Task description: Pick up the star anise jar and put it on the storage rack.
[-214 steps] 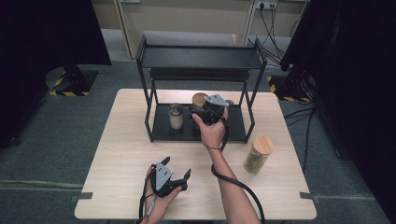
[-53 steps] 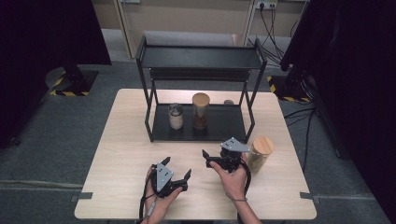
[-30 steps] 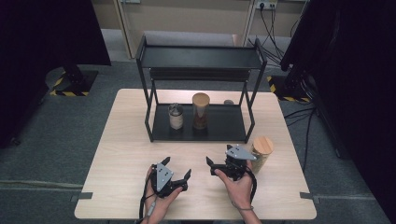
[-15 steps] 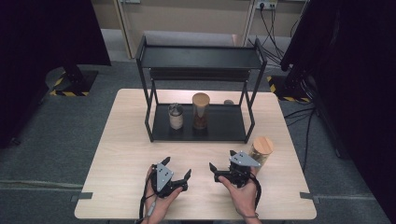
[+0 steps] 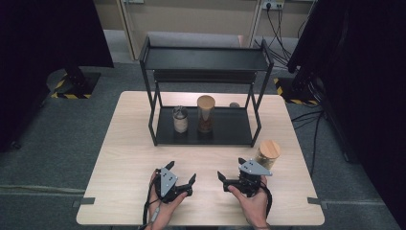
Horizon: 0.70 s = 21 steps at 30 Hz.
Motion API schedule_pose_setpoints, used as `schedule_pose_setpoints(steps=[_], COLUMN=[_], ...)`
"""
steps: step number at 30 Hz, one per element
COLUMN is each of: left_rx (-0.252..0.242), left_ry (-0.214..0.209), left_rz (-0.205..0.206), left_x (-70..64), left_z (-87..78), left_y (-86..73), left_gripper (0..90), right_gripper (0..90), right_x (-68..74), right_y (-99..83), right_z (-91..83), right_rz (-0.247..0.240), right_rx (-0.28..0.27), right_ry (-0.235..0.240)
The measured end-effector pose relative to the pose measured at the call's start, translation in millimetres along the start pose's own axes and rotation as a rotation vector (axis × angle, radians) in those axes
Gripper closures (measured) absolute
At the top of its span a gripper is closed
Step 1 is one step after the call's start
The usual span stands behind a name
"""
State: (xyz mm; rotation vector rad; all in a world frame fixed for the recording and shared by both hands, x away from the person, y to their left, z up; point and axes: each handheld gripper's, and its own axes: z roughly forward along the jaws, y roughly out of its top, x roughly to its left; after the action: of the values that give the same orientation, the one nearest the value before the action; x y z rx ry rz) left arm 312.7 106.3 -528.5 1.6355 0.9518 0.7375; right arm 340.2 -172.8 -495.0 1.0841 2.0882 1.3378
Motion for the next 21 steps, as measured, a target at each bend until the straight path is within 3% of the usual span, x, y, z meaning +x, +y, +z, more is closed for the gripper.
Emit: schedule_pose_setpoints(steps=[21], left_rx=[-0.004], left_ry=[0.003], left_rz=[0.002], left_x=[-0.3], left_z=[-0.4], left_y=[-0.2], left_gripper=[8.9], right_gripper=[4.0], right_x=[-6.0], right_y=[-23.0], right_z=[-39.1], right_rz=[-0.013], right_rx=[0.006], right_ry=[0.027])
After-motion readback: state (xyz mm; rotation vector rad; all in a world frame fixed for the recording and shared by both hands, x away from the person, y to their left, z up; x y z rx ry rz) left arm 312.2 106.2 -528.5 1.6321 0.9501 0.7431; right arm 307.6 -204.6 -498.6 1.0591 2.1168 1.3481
